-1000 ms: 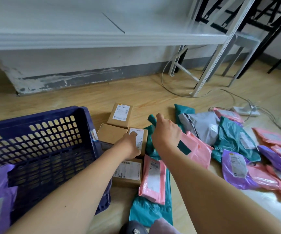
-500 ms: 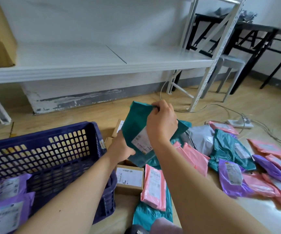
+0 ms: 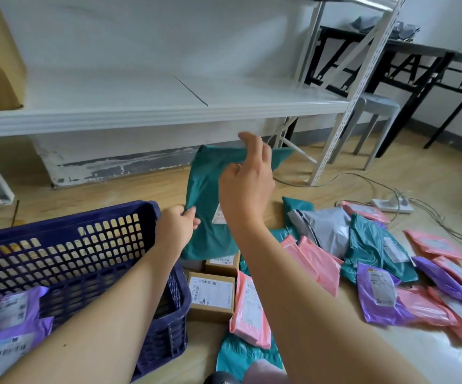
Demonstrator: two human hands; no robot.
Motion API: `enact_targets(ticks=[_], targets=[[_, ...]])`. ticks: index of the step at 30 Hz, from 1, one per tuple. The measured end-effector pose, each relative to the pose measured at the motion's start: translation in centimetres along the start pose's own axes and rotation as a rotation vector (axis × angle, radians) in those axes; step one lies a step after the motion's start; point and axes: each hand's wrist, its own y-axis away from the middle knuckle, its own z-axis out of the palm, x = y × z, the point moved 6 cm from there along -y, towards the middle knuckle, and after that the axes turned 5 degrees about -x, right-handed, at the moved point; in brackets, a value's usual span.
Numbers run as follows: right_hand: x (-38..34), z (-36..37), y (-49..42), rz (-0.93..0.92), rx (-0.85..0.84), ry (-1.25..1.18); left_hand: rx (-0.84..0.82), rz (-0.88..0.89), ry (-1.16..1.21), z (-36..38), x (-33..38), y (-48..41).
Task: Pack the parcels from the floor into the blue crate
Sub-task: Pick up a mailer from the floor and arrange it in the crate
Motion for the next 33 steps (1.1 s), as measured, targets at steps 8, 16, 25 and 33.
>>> enact_targets(ticks=[8, 16, 25, 33], targets=[[-1.8, 3.9, 1.2, -0.380, -0.318, 0.473, 0.348, 0.436, -0.330, -1.7, 6.0, 1.5], [2.2, 5.2, 0.6, -0.052, -0.309, 0.551, 0.469, 0.565, -0.340, -4.8, 6.7, 2.1], [1.0, 11.5, 2.3, 0.265, -0.449, -0.090, 0.519, -0.180, 0.233, -13.2, -3.2, 0.7], [-1.3, 20.6, 7.9, 0.396, -0.715, -0.306, 0.389, -0.377, 0.472, -20.6, -9.6, 1.5]])
